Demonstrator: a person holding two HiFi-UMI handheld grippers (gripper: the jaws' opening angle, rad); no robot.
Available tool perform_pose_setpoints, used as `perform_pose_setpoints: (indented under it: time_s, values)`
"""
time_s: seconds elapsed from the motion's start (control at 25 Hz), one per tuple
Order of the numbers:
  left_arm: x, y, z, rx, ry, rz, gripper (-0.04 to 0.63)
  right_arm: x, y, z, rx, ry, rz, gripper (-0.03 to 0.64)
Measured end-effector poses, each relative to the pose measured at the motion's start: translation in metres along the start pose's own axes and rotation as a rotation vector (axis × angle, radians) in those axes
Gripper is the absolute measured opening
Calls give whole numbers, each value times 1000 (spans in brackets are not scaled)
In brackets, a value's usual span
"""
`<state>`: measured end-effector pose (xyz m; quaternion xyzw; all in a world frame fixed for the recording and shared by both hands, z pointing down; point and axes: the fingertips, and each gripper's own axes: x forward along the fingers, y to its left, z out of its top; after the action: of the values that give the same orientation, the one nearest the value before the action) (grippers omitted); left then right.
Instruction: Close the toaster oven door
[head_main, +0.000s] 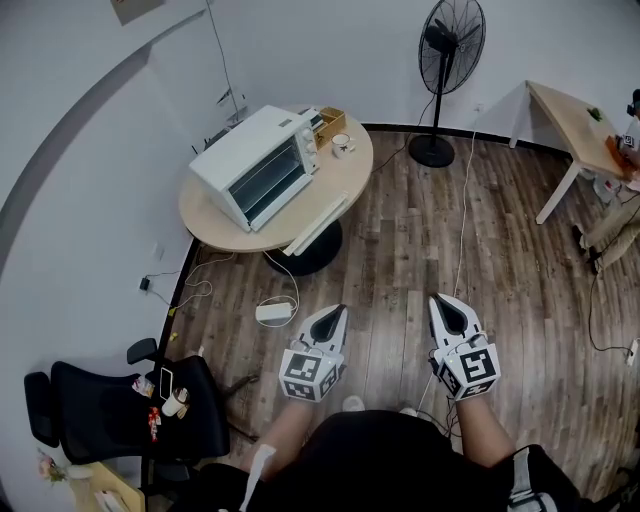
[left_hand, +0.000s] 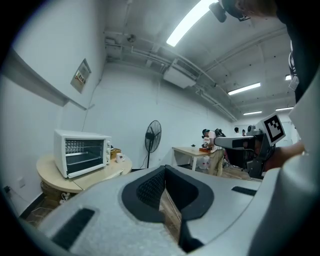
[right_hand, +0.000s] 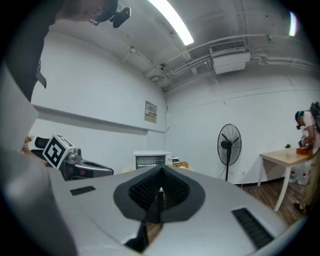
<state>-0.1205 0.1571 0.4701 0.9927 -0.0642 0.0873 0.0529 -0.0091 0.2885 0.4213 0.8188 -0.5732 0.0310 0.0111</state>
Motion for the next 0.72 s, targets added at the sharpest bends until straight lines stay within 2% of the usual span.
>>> perform_pose_setpoints:
  time_s: [0.16,0.48,0.72]
  values:
    - [2,22,2,16,-2,-13,6,19,11,4,9,-12,1,-3]
    - [2,59,11,42,-34,-36,6,46,19,6,-15,-14,-51,-3]
    - [16,64,5,42,-13,-58,6,57,18,2,-20,-3,-49,-3]
